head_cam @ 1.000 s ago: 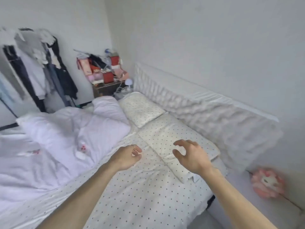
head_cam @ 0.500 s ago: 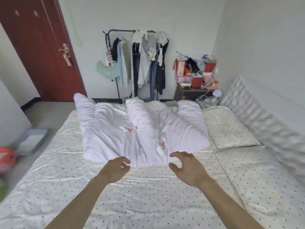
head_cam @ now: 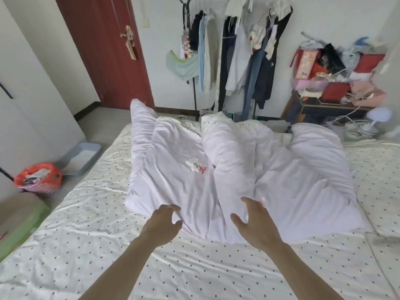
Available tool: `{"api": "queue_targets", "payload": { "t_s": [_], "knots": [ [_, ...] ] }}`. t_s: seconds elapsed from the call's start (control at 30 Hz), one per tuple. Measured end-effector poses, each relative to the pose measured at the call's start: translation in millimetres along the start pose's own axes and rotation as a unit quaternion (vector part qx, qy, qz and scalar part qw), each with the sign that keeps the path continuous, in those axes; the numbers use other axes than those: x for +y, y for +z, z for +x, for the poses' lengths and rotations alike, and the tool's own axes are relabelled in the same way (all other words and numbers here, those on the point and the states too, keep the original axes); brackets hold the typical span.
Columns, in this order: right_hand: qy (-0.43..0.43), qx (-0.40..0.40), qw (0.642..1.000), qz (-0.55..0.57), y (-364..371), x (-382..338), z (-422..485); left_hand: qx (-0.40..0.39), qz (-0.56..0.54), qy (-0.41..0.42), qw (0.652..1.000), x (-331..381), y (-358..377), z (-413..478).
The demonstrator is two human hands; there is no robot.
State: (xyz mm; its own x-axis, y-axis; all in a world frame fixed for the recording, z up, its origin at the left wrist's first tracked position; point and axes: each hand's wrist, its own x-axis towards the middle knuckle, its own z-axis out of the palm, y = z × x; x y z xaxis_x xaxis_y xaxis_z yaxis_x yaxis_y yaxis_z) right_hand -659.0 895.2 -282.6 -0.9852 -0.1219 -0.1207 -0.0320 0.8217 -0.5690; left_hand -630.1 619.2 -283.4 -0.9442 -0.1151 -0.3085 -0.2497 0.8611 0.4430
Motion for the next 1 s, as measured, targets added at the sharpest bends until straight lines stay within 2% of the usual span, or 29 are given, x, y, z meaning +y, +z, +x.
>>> {"api": "queue_targets", "payload": {
  "t_s": [0.1, 0.27, 0.43, 0.57, 0.67, 0.77, 0.83, 0.9, 0.93, 1.0],
  "knots": [
    [0.021, -0.006, 1.000, -0.023, 38, 22, 57, 0.002, 0.043, 0.023, 0.999, -11, 40, 57],
    [0.068, 0.041, 0.996, -0.043, 103, 56, 145, -0.014, 0.149, 0.068, 0.986, -46, 107, 160],
    [0.112, 0.066, 0.991, -0.022, 142, 75, 218, -0.144, 0.299, 0.056, 0.941, -116, 160, 205],
    [0.124, 0.050, 0.983, -0.127, 162, 85, 233, -0.215, 0.264, 0.022, 0.940, -133, 169, 224],
    [0.126, 0.048, 0.984, -0.112, 170, 94, 207, -0.240, 0.125, -0.024, 0.962, -116, 154, 240],
    [0.131, 0.071, 0.987, -0.056, 163, 106, 164, -0.135, -0.045, 0.004, 0.990, -78, 127, 257],
    [0.128, 0.043, 0.989, -0.062, 162, 112, 128, -0.034, -0.105, 0.048, 0.993, -38, 108, 266],
    [0.128, -0.012, 0.989, -0.068, 173, 116, 92, 0.058, -0.163, 0.096, 0.980, 6, 91, 270],
    [0.134, -0.041, 0.988, -0.070, 180, 119, 75, 0.107, -0.174, 0.124, 0.971, 26, 82, 274],
    [0.159, -0.089, 0.981, -0.060, 196, 129, 36, 0.175, -0.086, 0.190, 0.962, 53, 72, 280]
  ]
}}
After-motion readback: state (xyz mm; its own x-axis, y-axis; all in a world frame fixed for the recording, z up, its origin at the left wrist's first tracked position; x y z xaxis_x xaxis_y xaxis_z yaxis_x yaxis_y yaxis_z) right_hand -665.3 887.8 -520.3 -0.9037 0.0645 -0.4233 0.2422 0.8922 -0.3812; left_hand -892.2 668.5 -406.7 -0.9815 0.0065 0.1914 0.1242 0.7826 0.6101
